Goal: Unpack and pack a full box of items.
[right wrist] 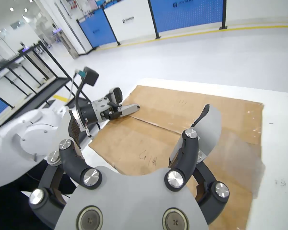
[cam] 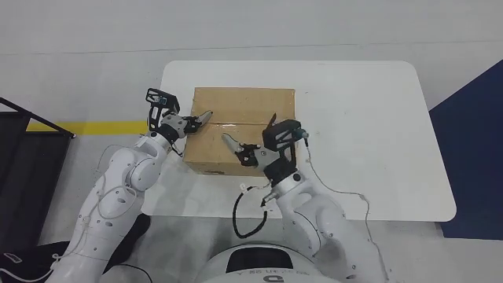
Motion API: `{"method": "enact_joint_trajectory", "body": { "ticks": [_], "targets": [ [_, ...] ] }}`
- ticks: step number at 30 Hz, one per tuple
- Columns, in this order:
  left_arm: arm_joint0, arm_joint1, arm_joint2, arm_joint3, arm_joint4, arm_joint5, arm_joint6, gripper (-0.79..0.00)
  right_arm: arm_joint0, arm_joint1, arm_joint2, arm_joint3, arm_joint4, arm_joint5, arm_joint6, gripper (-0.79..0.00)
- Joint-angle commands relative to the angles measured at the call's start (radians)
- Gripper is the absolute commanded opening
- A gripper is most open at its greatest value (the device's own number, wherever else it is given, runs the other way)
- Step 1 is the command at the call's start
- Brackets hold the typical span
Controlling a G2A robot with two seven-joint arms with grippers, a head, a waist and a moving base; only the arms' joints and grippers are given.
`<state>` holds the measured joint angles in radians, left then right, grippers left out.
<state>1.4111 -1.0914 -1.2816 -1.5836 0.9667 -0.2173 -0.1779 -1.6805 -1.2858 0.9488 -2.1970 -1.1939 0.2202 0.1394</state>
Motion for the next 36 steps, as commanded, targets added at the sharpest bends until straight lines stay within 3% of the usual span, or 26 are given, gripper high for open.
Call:
{"method": "enact_joint_trajectory", "body": {
  "ticks": [1, 6, 16, 19, 26, 36],
  "targets": [
    [0.000, 0.000, 0.000, 0.000, 0.000, 0.000, 0.000, 0.000, -0.110, 0.015, 0.091, -0.056, 0.031, -0.036, -0.078, 0.000],
    [0.000, 0.000, 0.000, 0.000, 0.000, 0.000, 0.000, 0.000, -0.265, 0.039, 0.269, -0.086, 0.128, -0.120, -0.152, 0.000],
    [0.000, 0.000, 0.000, 0.000, 0.000, 0.000, 0.000, 0.000, -0.263, 0.038, 0.267, -0.070, 0.150, -0.122, -0.140, 0.000],
    [0.000, 0.000, 0.000, 0.000, 0.000, 0.000, 0.000, 0.000, -0.223, 0.036, 0.270, -0.022, 0.227, -0.147, -0.096, 0.000],
    [0.000, 0.000, 0.000, 0.000, 0.000, 0.000, 0.000, 0.000, -0.088, 0.022, 0.177, 0.069, 0.215, -0.120, 0.005, 0.000],
    [0.000, 0.000, 0.000, 0.000, 0.000, 0.000, 0.000, 0.000, 0.094, -0.017, 0.010, 0.203, 0.082, 0.080, 0.073, 0.000]
  ]
}}
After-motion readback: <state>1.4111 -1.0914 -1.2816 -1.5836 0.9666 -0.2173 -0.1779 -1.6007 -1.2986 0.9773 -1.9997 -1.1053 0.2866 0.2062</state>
